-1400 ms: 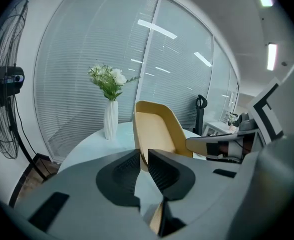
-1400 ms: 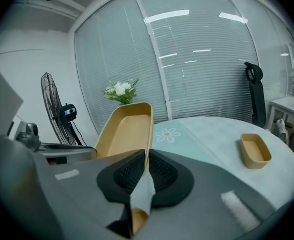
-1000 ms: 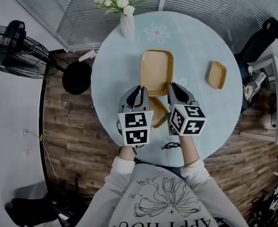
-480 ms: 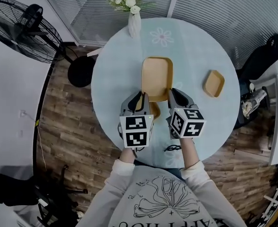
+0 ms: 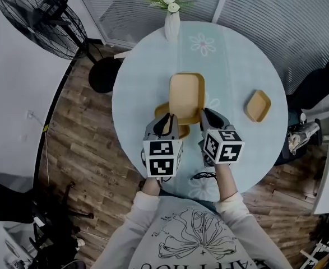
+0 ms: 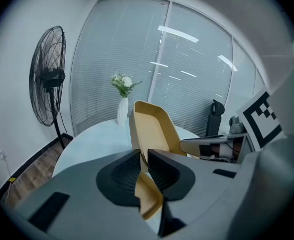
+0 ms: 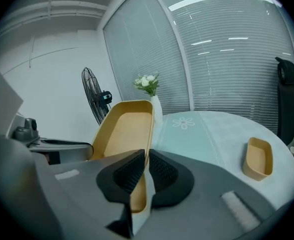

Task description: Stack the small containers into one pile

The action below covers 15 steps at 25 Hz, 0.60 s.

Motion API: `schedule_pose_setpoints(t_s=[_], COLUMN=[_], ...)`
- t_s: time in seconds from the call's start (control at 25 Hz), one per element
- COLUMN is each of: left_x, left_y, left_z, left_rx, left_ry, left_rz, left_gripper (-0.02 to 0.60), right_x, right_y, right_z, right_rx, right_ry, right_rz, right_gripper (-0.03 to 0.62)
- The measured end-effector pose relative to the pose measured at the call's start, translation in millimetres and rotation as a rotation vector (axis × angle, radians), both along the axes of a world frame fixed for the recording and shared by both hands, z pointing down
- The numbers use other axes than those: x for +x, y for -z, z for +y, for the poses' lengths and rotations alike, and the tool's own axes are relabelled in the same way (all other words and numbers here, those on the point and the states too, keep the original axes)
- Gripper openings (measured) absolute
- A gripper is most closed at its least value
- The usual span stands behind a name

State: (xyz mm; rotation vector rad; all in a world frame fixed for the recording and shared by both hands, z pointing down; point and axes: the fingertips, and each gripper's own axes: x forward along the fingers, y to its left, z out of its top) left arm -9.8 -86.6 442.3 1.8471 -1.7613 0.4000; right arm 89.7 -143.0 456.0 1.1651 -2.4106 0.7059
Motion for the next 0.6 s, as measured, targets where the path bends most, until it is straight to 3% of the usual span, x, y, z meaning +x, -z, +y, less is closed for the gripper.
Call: schedule_pose_setpoints(t_s=[0.6], left_x=[-1.3], left_y=[-49.9], left_z=[35.0], left_rx=[-0.119], left_ry=[0.092], left_rz=[0.073], left_gripper=[0.054], right_x=[-10.5], right_y=[-52.7], right_z=[22.1], right_rx=[-0.134], right_ry=[0.155], right_rz=[0.099], right_gripper=[0.038])
